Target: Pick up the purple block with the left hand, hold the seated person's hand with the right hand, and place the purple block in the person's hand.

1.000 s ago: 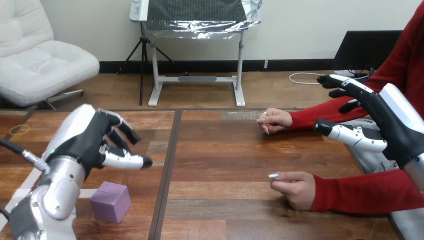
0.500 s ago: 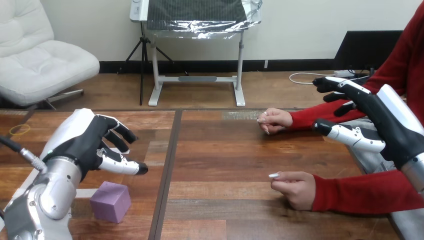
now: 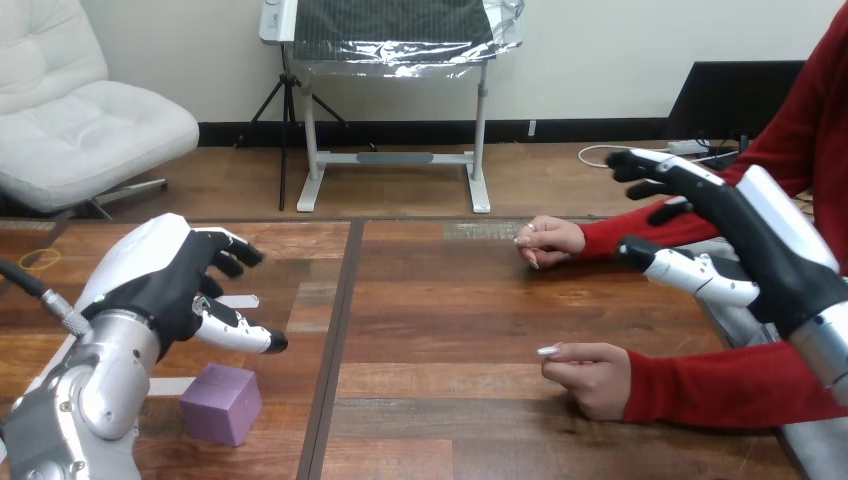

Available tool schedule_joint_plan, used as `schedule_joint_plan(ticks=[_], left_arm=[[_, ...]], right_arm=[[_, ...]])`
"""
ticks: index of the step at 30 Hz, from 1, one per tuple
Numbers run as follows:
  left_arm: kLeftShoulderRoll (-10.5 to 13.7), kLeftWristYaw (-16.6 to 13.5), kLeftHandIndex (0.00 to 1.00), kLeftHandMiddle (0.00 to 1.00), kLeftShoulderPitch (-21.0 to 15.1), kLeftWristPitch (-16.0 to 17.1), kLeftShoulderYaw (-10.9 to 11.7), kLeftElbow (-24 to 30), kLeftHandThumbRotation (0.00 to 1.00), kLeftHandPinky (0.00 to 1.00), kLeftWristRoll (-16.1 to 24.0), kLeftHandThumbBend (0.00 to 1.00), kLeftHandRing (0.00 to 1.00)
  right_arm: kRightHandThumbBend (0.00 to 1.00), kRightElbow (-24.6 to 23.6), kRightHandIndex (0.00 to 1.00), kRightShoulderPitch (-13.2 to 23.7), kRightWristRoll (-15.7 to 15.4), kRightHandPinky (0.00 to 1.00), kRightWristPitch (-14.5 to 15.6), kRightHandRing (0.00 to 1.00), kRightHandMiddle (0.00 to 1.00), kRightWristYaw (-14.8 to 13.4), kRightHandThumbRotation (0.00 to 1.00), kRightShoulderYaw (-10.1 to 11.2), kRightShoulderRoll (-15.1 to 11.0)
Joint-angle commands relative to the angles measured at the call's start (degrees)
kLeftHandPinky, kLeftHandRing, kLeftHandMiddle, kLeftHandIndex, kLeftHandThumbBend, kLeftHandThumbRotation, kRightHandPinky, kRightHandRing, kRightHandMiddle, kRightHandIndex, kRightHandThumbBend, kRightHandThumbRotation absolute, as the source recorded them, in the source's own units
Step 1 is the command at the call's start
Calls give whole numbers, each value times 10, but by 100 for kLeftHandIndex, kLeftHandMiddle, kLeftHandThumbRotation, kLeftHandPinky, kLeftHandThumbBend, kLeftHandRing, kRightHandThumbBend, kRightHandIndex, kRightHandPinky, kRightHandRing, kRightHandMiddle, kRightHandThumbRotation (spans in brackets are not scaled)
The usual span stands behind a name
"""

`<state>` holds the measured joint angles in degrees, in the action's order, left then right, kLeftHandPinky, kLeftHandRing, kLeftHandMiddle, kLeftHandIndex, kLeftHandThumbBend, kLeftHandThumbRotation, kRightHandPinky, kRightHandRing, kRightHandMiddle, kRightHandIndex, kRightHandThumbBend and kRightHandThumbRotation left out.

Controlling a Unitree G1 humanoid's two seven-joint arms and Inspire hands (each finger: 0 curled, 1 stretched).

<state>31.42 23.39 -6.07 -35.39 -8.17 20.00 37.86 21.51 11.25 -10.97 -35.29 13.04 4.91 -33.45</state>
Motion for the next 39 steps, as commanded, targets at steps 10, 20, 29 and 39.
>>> schedule_joint_plan(ticks=[10, 20, 29, 39], left_arm=[[53, 43, 83, 87, -22, 41, 17, -17, 0, 66, -17, 86, 84], [86, 74, 85, 90, -35, 54, 12, -37, 0, 73, -19, 95, 88], [111, 115, 86, 90, -53, 63, 5, -62, 0, 74, -21, 99, 89], [140, 176, 89, 91, -76, 85, 5, -87, 0, 72, -57, 100, 90]], right_arm=[[87, -87, 86, -21, 49, 71, -11, 81, 85, 15, 95, -12, 33], [89, -115, 86, -39, 62, 73, -15, 82, 85, 29, 99, -19, 43], [89, -141, 86, -56, 69, 73, -11, 82, 85, 39, 100, -25, 53], [91, -172, 86, -76, 81, 72, -7, 82, 86, 54, 100, -33, 59]])
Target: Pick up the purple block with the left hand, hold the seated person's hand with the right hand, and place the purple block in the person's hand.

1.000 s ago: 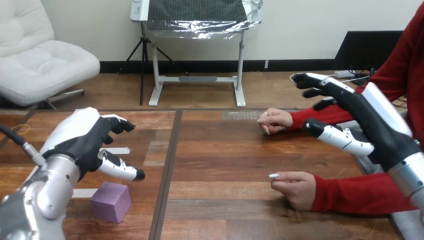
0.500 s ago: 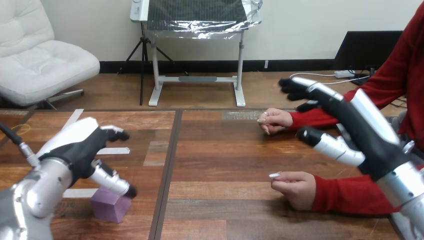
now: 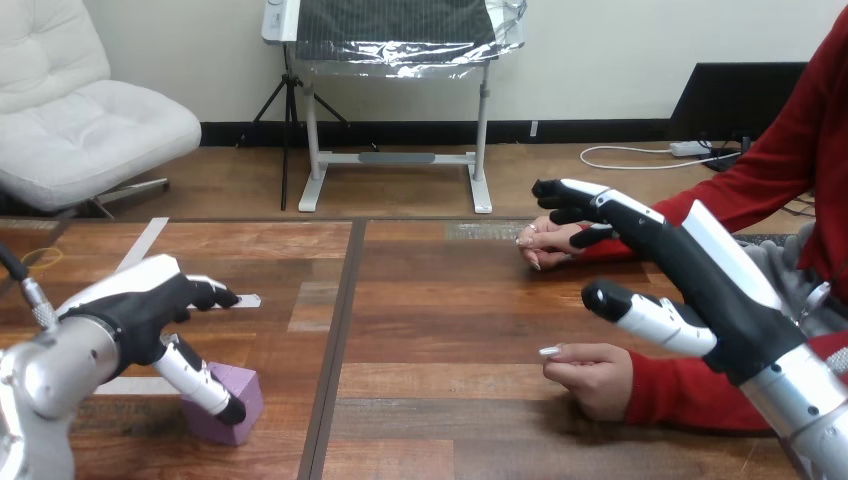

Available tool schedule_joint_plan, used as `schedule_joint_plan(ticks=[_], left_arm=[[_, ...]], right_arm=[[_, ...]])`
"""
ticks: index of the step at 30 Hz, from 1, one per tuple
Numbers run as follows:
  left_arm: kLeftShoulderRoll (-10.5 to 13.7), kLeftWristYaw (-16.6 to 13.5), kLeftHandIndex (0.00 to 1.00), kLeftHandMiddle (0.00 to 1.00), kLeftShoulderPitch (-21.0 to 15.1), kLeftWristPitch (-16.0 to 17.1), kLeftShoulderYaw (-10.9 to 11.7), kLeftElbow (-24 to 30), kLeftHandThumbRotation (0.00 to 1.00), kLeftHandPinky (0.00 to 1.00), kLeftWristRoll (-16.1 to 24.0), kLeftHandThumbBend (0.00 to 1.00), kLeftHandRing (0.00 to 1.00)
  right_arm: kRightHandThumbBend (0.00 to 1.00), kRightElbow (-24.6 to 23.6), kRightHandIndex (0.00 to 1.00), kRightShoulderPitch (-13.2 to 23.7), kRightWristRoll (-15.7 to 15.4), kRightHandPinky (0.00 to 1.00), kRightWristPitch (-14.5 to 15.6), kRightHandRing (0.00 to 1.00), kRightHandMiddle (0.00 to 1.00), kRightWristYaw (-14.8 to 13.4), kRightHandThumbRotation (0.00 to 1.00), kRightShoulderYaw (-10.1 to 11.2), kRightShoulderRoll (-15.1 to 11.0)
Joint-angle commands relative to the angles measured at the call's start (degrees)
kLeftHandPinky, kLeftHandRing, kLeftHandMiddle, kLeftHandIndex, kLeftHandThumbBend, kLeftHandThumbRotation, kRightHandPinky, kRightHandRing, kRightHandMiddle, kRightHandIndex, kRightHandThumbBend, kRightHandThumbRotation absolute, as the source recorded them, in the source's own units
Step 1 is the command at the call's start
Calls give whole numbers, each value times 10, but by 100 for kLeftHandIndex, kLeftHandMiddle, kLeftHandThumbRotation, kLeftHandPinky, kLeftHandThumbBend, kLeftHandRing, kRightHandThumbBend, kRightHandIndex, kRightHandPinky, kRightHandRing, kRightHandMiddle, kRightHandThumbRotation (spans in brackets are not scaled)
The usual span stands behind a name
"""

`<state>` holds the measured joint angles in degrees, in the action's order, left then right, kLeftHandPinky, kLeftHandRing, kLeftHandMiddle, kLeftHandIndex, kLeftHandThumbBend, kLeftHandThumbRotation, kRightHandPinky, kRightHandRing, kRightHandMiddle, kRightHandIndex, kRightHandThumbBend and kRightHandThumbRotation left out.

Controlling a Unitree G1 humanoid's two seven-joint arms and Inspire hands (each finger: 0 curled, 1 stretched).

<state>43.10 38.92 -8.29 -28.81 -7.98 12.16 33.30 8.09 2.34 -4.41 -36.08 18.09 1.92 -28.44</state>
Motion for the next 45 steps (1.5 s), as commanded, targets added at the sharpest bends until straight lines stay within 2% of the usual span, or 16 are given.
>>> schedule_joint_plan(ticks=[1, 11, 18, 32, 45], left_arm=[[26, 25, 89, 91, -56, 21, 2, -10, 0, 71, -13, 100, 90], [48, 71, 91, 92, -88, 43, -13, -47, 3, 71, -14, 100, 90], [52, 88, 91, 92, -107, 60, -22, -74, 3, 73, -9, 100, 91], [47, 94, 90, 92, -134, 85, -34, -121, 0, 74, -11, 100, 91], [32, 76, 88, 91, -148, 114, -44, -161, 0, 73, -11, 100, 90]], right_arm=[[91, -40, 86, 11, 16, 72, 1, 82, 86, 4, 100, -3, 9], [97, -69, 86, -7, 11, 72, 7, 82, 85, 9, 100, -8, 19], [100, -88, 86, -17, 1, 72, 13, 81, 85, 8, 100, -10, 23], [100, -95, 85, -25, 13, 72, 4, 81, 85, 17, 100, -17, 23], [100, -101, 85, -33, 21, 72, -1, 81, 85, 21, 100, -18, 26]])
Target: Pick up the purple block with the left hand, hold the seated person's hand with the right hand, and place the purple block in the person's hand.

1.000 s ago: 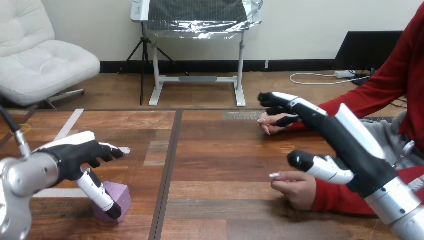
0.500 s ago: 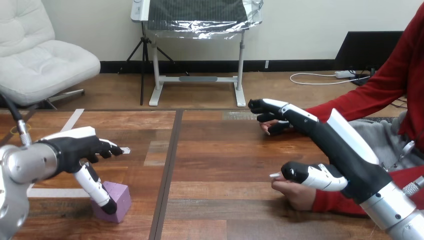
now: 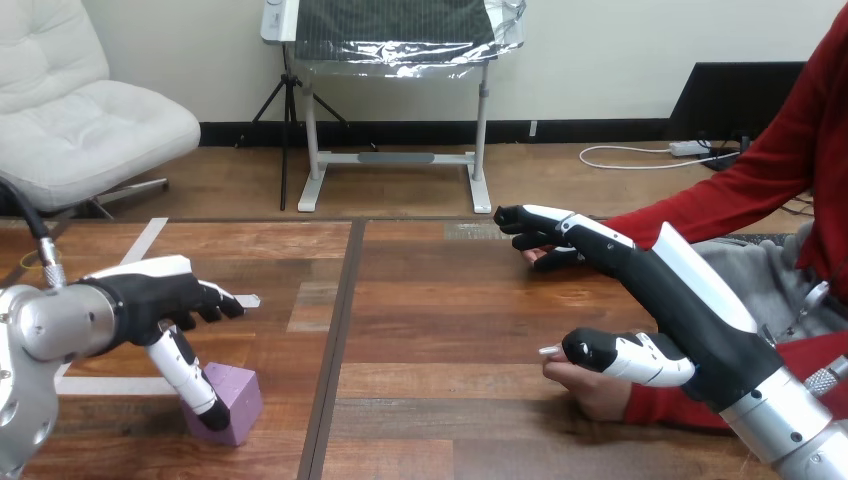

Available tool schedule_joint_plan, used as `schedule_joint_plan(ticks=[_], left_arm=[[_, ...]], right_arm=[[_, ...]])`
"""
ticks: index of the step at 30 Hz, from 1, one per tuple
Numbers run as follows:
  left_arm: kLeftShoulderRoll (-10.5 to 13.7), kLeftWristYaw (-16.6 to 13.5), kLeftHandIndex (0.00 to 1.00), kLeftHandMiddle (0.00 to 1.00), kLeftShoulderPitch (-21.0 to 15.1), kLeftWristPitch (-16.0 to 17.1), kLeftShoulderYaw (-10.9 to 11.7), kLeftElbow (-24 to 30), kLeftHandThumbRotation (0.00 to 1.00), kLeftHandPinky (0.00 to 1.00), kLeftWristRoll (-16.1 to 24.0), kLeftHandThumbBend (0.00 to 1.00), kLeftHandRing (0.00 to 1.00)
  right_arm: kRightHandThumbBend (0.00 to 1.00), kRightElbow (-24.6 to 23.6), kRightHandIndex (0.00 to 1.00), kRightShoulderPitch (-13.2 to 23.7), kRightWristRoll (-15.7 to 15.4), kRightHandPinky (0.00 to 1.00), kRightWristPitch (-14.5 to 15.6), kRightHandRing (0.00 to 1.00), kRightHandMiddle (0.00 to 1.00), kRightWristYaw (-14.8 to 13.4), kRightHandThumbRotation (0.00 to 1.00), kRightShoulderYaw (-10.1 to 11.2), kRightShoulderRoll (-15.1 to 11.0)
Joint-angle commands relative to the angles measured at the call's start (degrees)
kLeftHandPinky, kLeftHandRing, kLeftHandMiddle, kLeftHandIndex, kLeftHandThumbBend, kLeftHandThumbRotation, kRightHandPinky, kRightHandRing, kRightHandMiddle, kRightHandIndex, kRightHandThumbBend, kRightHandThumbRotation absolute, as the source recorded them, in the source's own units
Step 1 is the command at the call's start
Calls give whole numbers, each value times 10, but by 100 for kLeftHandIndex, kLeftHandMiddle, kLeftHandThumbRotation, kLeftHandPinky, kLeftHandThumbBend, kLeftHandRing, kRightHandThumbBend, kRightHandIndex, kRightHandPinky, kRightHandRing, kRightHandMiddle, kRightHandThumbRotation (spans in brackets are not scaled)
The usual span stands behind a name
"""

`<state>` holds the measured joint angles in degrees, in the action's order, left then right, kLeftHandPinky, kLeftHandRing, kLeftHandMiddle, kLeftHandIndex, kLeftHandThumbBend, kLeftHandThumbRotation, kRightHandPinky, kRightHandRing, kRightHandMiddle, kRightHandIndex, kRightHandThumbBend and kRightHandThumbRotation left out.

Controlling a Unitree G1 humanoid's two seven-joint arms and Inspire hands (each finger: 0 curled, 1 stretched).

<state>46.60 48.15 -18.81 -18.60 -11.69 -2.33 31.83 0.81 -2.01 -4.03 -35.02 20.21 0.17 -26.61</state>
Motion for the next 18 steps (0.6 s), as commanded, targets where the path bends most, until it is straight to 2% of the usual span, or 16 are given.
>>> schedule_joint_plan(ticks=[1, 13, 18], left_arm=[[-4, -18, 88, 91, -43, 14, -8, -19, 0, 73, 4, 100, 90], [-24, -42, 87, 93, -54, 12, -24, -50, 0, 72, 13, 100, 91], [-27, -47, 87, 93, -56, 22, -34, -59, 0, 72, 18, 100, 92]], right_arm=[[100, -28, 85, 10, 19, 72, -13, 81, 85, 1, 100, 0, 8], [100, -30, 86, 7, 40, 72, -23, 82, 86, 15, 100, -2, 7], [100, -32, 86, 6, 42, 72, -23, 82, 85, 17, 100, 0, 6]])
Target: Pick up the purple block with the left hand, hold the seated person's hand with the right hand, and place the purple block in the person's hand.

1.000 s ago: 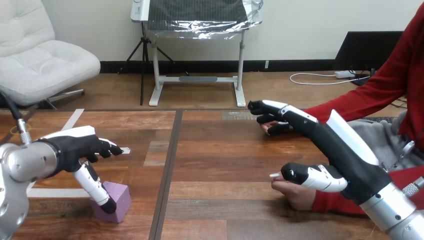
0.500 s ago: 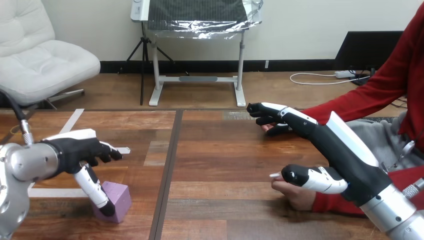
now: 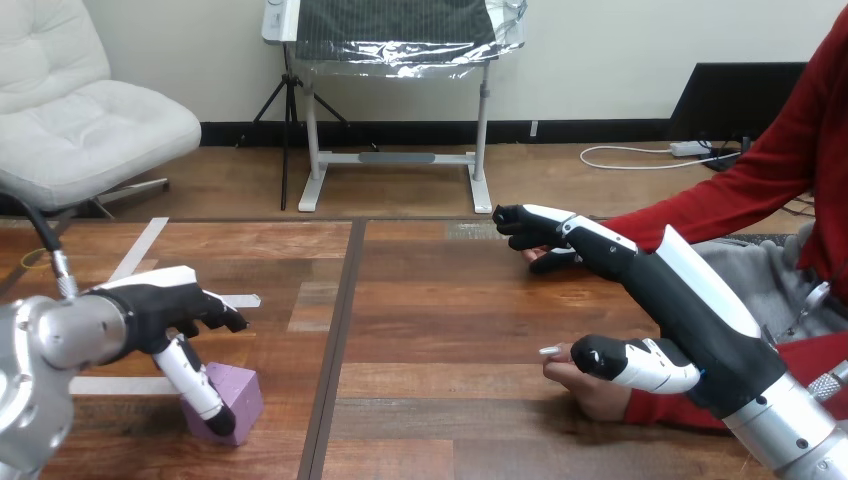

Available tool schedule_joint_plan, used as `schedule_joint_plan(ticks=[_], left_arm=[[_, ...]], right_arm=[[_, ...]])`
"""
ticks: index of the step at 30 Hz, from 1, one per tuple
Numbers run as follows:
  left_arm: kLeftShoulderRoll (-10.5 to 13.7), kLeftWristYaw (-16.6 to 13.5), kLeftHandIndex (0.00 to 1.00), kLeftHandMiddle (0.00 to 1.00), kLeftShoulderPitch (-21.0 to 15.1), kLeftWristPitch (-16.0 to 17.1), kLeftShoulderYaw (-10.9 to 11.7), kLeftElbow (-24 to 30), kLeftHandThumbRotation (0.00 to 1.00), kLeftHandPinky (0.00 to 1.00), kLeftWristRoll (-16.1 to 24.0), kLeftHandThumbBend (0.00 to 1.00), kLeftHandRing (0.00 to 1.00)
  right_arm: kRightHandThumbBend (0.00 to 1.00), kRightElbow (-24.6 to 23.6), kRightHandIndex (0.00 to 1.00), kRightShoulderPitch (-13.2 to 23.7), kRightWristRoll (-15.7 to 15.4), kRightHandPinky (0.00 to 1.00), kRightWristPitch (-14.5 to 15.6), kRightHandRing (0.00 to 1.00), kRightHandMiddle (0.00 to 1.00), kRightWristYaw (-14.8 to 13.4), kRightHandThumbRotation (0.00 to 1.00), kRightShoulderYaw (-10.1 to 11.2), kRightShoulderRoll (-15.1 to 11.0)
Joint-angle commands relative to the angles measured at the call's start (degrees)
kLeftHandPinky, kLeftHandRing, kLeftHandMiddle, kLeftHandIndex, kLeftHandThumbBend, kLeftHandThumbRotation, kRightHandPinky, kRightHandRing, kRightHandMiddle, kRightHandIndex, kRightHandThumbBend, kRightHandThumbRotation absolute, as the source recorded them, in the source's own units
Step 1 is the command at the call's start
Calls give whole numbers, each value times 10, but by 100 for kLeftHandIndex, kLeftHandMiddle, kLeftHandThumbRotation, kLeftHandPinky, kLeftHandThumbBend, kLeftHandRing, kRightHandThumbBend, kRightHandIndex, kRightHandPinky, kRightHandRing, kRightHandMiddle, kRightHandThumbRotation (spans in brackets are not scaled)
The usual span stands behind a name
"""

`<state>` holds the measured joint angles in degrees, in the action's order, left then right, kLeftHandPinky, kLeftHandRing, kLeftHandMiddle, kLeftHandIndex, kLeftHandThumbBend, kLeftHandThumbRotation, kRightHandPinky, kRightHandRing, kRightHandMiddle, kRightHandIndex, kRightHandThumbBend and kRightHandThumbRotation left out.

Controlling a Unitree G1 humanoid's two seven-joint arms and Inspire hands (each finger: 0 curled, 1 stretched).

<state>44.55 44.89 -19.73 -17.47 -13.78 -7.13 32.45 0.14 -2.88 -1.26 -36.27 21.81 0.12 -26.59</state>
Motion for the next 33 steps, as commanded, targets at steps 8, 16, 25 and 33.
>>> schedule_joint_plan(ticks=[8, 16, 25, 33], left_arm=[[-13, -18, 87, 92, -55, 20, -27, -27, 0, 71, 17, 100, 91], [-19, -25, 86, 92, -58, 29, -38, -39, 0, 72, 23, 100, 92], [-34, -31, 85, 90, -53, 42, -44, -54, 0, 76, 20, 100, 91], [-40, -33, 85, 91, -53, 64, -63, -68, 0, 77, 30, 100, 91]], right_arm=[[100, -26, 86, 14, 26, 72, -9, 82, 85, 6, 100, 1, 7], [100, -27, 86, 14, 29, 72, -9, 82, 85, 7, 100, 1, 7], [100, -22, 86, 16, 30, 72, -16, 82, 85, 7, 100, 2, 8], [100, -22, 85, 16, 33, 72, -13, 81, 84, 9, 100, 3, 8]])
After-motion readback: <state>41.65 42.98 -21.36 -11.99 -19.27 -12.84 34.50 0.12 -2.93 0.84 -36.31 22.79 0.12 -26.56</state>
